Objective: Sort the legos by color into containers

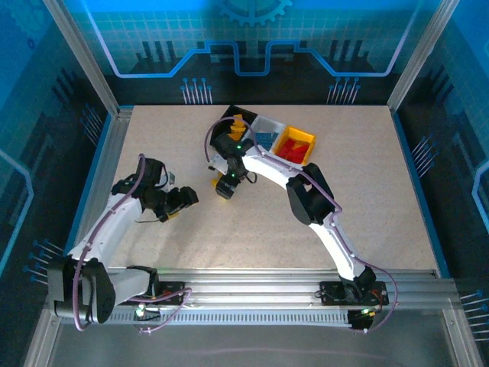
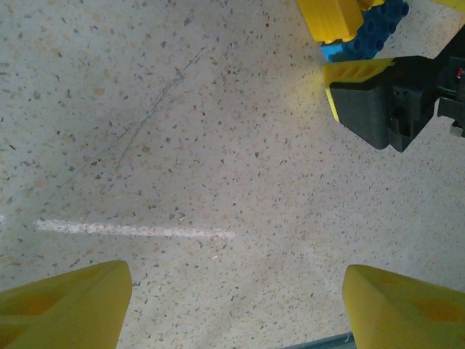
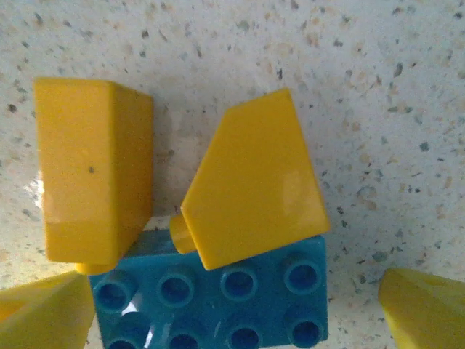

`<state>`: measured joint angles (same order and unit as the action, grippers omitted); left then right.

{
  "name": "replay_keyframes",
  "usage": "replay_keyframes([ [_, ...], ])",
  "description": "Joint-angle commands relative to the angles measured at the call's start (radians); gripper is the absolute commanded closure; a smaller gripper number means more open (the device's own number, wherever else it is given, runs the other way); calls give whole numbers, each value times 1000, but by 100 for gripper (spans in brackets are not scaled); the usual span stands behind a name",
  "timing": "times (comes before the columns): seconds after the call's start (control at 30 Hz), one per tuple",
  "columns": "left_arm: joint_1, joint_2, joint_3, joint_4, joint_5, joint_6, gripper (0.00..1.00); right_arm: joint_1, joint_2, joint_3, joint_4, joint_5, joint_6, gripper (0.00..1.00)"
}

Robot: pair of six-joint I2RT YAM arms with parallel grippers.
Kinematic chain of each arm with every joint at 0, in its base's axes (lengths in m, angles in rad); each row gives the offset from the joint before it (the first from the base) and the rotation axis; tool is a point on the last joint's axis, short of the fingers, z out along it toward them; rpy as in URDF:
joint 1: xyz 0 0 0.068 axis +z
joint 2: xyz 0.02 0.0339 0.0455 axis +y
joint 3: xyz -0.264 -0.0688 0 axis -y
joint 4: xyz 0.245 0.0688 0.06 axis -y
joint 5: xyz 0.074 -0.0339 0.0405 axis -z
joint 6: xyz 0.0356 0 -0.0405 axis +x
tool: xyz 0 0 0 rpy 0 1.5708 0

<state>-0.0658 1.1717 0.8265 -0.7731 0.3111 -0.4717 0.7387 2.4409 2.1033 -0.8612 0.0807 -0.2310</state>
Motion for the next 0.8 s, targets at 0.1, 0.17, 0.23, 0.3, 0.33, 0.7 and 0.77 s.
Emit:
replay_keyframes([
  [0.1, 14, -17, -16, -34, 26, 11, 22, 3, 27, 34, -29, 21, -19, 4],
  [0.17, 14, -12, -12, -33, 30, 10, 22, 3, 36, 36, -32, 38, -8, 11],
  [0.23, 14, -8, -7, -33, 29, 10, 22, 2, 49, 57, -51, 44, 10, 18],
  [0.3, 14, -4, -4, -33, 30, 10, 22, 1, 47, 49, -43, 34, 19, 25],
  [0.33, 14, -2, -2, -32, 29, 9, 22, 1, 42, 42, -37, 32, 19, 29],
  [0.7, 14, -7, 0, -24, 17, 7, 22, -34, -137, -112, 24, -28, 140, 42],
  [0.77, 13, -2, 7, -20, 9, 13, 22, -55, -211, -170, 44, -73, 194, 43],
])
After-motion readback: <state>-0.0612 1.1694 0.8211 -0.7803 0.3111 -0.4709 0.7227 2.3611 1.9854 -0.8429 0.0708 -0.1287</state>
